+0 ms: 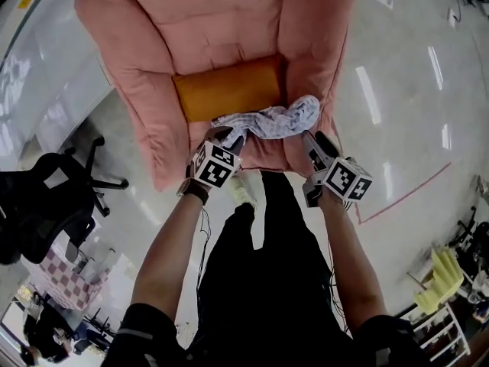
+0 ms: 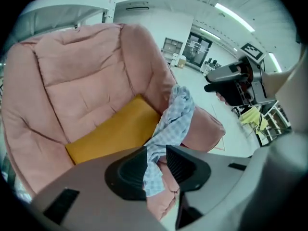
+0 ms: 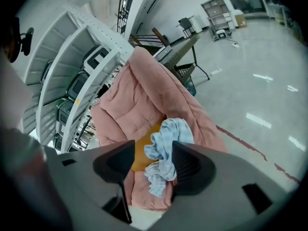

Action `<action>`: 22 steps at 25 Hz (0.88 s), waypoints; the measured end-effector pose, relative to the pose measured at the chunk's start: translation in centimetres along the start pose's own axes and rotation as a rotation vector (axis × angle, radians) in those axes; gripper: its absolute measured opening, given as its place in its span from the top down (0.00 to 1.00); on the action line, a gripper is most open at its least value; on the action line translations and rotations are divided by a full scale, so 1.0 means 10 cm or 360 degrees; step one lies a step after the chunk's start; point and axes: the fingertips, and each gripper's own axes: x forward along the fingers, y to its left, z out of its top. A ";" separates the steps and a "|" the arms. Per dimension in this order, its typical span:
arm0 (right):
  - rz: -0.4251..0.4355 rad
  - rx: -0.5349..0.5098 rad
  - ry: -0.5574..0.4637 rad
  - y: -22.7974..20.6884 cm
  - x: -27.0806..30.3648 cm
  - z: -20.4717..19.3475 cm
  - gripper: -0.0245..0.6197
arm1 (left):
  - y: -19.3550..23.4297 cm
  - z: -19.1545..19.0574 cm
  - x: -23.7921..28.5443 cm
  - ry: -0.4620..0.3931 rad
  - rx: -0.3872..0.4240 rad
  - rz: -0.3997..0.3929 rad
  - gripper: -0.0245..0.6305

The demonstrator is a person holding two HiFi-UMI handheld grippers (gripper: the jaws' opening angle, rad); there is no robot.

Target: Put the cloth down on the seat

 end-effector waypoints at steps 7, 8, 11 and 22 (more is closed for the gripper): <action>0.0018 -0.0201 -0.0070 0.38 -0.29 0.19 0.78 | -0.04 0.35 -0.57 -0.0285 -0.0208 0.0074 0.83; 0.0020 -0.0237 -0.0084 0.45 -0.33 0.22 0.81 | -0.04 0.41 -0.66 -0.0339 -0.0248 0.0091 0.86; 0.0063 -0.0297 -0.0126 0.67 -0.44 0.30 0.86 | -0.03 0.57 -0.97 -0.0473 -0.0346 0.0123 0.90; 0.0227 -0.0577 -0.0270 1.61 -1.08 0.55 0.94 | -0.17 0.94 -2.15 -0.0807 -0.0513 0.0188 0.95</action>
